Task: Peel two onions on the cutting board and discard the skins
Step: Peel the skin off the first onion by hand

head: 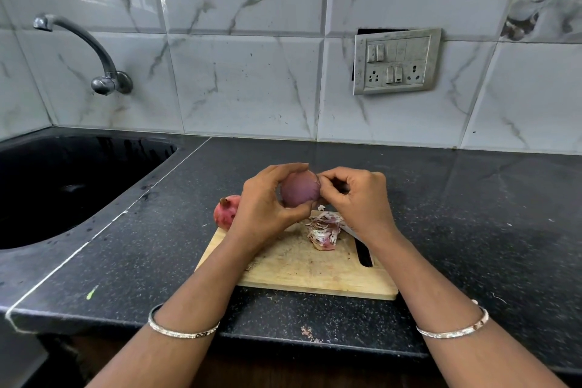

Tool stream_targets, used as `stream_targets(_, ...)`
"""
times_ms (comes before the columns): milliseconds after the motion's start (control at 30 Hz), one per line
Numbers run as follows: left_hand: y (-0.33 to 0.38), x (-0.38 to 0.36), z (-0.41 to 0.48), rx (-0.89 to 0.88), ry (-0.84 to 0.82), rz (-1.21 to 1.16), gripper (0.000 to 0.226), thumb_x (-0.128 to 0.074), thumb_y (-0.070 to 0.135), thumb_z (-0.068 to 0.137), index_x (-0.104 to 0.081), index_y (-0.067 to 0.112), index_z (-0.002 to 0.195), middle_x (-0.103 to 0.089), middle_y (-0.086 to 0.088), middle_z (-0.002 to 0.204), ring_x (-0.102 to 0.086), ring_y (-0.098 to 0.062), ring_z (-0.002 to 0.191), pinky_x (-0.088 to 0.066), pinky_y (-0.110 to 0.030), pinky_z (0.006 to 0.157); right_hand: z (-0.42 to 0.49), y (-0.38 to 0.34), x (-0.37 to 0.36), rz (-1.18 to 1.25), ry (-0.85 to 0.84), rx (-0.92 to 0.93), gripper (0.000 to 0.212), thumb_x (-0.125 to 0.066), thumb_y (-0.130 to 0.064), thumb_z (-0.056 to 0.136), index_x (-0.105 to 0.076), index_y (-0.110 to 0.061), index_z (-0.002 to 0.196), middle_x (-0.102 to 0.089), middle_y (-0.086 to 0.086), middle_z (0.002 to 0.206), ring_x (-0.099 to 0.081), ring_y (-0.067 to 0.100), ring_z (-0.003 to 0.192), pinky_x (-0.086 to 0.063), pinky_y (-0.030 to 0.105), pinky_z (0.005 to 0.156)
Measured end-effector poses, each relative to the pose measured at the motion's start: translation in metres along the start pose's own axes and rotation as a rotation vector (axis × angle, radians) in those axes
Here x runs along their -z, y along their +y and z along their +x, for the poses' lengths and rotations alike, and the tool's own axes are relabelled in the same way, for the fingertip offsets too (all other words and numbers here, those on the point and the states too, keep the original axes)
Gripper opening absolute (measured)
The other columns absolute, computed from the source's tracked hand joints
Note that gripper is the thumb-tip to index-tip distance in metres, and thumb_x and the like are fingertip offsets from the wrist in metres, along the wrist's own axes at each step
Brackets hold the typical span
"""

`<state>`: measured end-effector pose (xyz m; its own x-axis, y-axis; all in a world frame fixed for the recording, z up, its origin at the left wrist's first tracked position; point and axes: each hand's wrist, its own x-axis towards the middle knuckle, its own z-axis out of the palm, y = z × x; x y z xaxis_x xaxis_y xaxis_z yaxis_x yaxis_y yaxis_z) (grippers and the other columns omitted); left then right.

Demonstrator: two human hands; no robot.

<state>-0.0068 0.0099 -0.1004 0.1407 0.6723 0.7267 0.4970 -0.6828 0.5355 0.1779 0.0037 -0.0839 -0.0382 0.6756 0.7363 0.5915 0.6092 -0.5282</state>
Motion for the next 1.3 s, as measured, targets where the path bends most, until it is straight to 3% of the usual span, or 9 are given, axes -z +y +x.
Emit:
stream_targets(200,0.000,0.000,0.001,0.011,0.045,0.026,0.060,-0.082,0.031,0.068,-0.068,0.025,0.126,-0.068,0.010,0.116,-0.063,-0.003,0.106,-0.056,-0.030,0.092,-0.002,-0.005,-0.001,0.098,-0.032,-0.073,0.008,-0.073,-0.013,0.092,-0.079,-0.014,0.096,-0.076,-0.007,0.081,-0.073,0.003,0.075,-0.063,0.030,0.073)
stream_targets(500,0.001,0.001,0.001,-0.016,0.015,0.045,0.061,-0.081,0.034,0.067,-0.068,0.025,0.125,-0.069,0.010,0.116,-0.063,-0.003,0.107,-0.057,-0.032,0.092,-0.002,-0.002,-0.003,-0.010,-0.003,-0.013,0.004,-0.073,-0.008,0.087,-0.075,-0.011,0.086,-0.072,-0.006,0.072,-0.070,0.006,0.066,-0.060,0.033,0.066)
stream_targets(733,0.005,0.001,0.001,-0.050,0.030,0.032,0.055,-0.080,0.029,0.067,-0.067,0.022,0.120,-0.066,0.011,0.112,-0.063,-0.004,0.103,-0.054,-0.027,0.089,0.001,0.009,-0.002,-0.091,0.012,-0.154,0.003,-0.072,-0.012,0.088,-0.074,-0.012,0.086,-0.071,-0.005,0.072,-0.070,0.011,0.068,-0.061,0.042,0.069)
stream_targets(900,0.003,0.001,0.001,-0.043,0.030,0.049,0.056,-0.081,0.026,0.067,-0.066,0.023,0.121,-0.064,0.012,0.113,-0.061,-0.003,0.104,-0.055,-0.031,0.089,-0.001,0.006,0.000,-0.213,-0.190,-0.150,0.017,-0.074,-0.016,0.081,-0.077,-0.027,0.094,-0.074,-0.013,0.082,-0.070,0.008,0.080,-0.060,0.039,0.080)
stream_targets(1033,0.001,0.000,0.002,-0.031,0.029,0.055,0.057,-0.080,0.028,0.067,-0.065,0.023,0.122,-0.064,0.011,0.115,-0.061,-0.004,0.105,-0.056,-0.034,0.089,0.000,0.001,0.002,-0.166,-0.129,-0.183,0.002,-0.077,-0.028,0.080,-0.077,-0.027,0.079,-0.068,-0.014,0.059,-0.066,0.004,0.060,-0.059,0.037,0.068)
stream_targets(1067,0.001,0.000,0.002,-0.027,0.030,0.056,0.057,-0.079,0.029,0.067,-0.065,0.024,0.122,-0.064,0.011,0.115,-0.061,-0.005,0.105,-0.056,-0.034,0.088,0.001,0.001,0.002,-0.163,-0.118,-0.184,0.008,-0.079,-0.031,0.079,-0.075,-0.026,0.075,-0.067,-0.013,0.057,-0.066,0.004,0.058,-0.059,0.036,0.066)
stream_targets(1167,0.000,0.000,0.001,-0.016,0.036,0.034,0.058,-0.078,0.033,0.068,-0.064,0.025,0.123,-0.063,0.010,0.115,-0.062,-0.006,0.104,-0.059,-0.036,0.083,0.001,0.000,0.002,-0.106,-0.101,-0.173,0.011,-0.081,-0.024,0.078,-0.071,-0.023,0.073,-0.068,-0.010,0.062,-0.065,0.004,0.060,-0.057,0.032,0.063)
stream_targets(1300,0.000,0.000,0.001,-0.022,0.043,0.034,0.057,-0.073,0.037,0.069,-0.063,0.024,0.123,-0.063,0.010,0.115,-0.061,-0.006,0.105,-0.060,-0.037,0.081,0.003,-0.001,0.002,0.112,-0.086,-0.207,0.006,-0.078,-0.013,0.084,-0.078,-0.018,0.088,-0.075,-0.007,0.077,-0.070,0.004,0.072,-0.055,0.020,0.067)
